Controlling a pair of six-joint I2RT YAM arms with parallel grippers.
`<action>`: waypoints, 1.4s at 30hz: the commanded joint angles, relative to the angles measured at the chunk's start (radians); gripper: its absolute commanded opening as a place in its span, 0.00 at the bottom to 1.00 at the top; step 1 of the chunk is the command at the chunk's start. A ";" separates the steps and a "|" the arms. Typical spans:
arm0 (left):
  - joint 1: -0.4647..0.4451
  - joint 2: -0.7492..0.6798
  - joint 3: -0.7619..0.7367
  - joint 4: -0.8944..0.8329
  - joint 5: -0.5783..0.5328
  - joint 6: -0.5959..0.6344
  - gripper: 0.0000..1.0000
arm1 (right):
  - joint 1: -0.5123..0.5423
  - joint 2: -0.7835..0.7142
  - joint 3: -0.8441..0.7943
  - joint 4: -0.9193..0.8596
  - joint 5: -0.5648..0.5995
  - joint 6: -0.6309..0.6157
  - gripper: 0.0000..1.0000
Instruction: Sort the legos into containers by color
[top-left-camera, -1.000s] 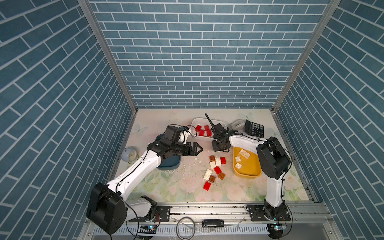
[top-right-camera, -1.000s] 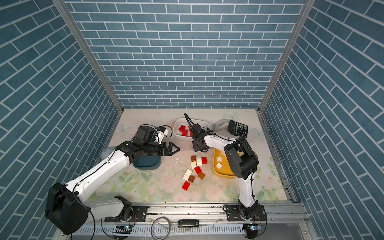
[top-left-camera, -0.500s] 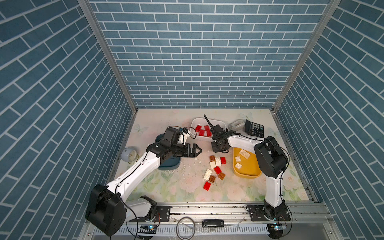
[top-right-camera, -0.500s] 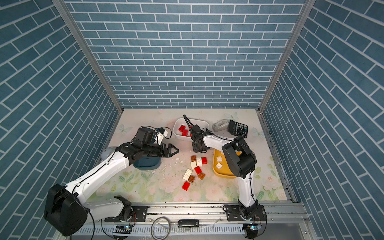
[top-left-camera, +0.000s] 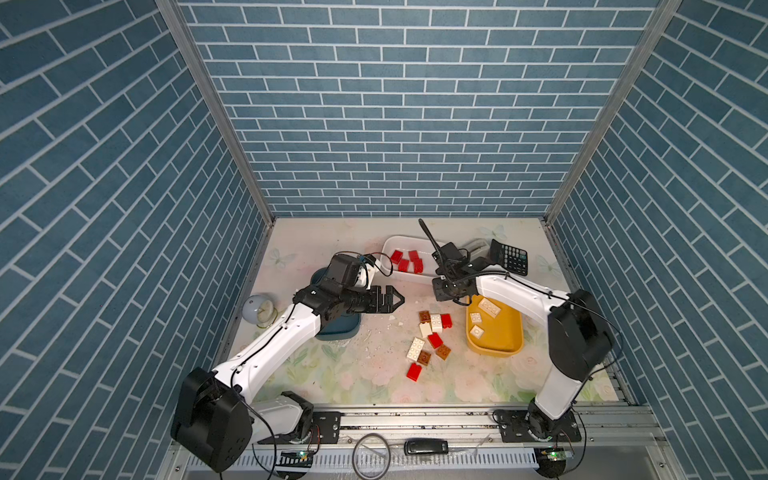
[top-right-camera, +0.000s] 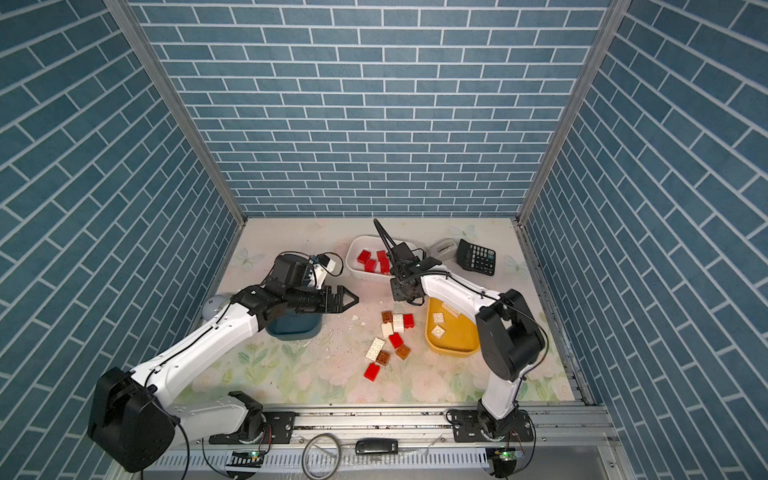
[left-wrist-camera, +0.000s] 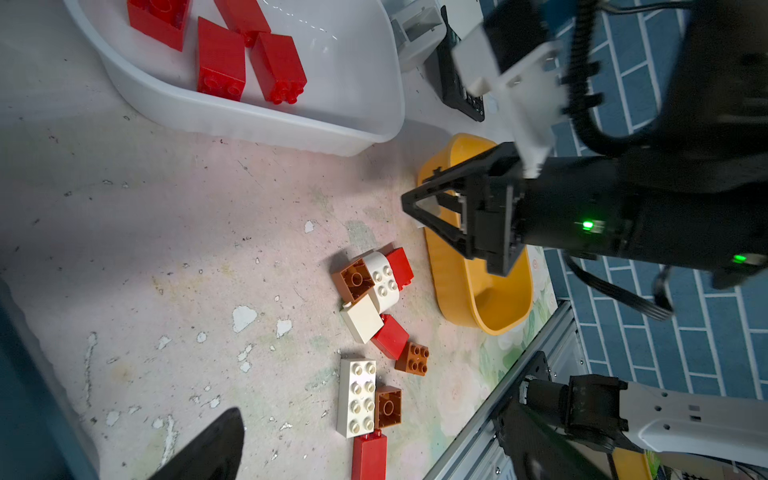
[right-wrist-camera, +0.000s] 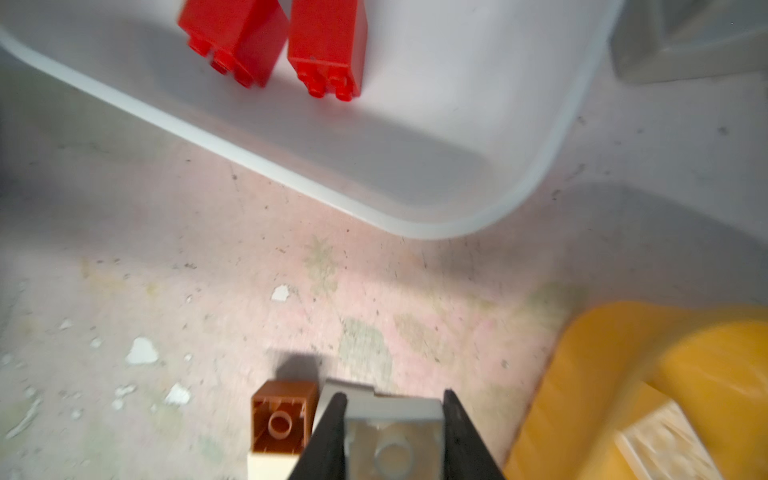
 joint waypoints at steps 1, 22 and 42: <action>0.007 0.002 -0.008 0.020 0.018 -0.008 1.00 | -0.047 -0.125 -0.065 -0.102 0.040 -0.004 0.26; 0.006 0.018 0.024 0.001 0.020 -0.009 1.00 | -0.311 -0.240 -0.283 0.109 -0.200 0.089 0.56; 0.008 -0.051 -0.003 -0.073 -0.016 0.005 1.00 | 0.025 -0.086 -0.130 0.110 -0.230 0.132 0.65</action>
